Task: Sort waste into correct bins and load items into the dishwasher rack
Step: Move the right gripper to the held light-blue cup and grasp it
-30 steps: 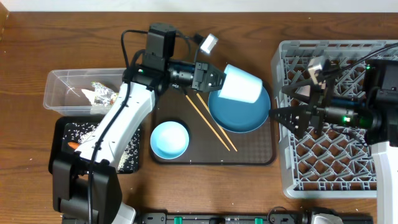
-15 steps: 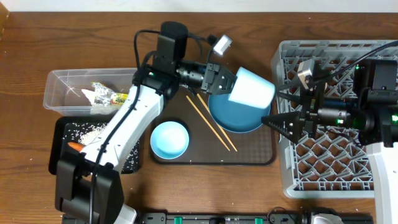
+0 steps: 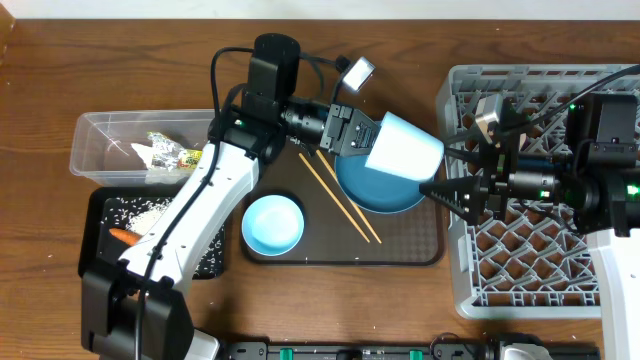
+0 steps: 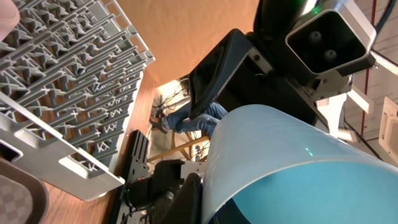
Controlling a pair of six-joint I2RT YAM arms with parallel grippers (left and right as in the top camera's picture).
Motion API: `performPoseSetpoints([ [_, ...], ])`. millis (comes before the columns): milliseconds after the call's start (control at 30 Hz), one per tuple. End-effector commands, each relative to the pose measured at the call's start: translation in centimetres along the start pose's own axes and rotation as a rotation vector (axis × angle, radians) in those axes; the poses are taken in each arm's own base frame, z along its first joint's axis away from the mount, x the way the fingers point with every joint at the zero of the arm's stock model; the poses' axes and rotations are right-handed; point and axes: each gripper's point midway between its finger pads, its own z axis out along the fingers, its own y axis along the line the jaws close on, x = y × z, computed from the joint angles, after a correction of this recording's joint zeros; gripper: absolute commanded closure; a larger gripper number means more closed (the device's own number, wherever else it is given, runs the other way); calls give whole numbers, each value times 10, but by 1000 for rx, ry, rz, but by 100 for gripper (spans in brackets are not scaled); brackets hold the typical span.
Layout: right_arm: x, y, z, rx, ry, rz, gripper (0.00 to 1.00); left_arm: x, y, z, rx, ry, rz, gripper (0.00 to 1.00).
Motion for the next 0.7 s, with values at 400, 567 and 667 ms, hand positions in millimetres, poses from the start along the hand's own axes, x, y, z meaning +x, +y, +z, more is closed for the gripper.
performPoseSetpoints([
  [400,-12,21,0,-114,-70,-31,28,7,-21,13,33,43,42,94],
  [567,-12,21,0,-114,-70,-32,41,7,-21,13,31,41,42,94],
  [667,-12,21,0,-113,-71,-35,45,7,-21,13,31,41,42,94],
])
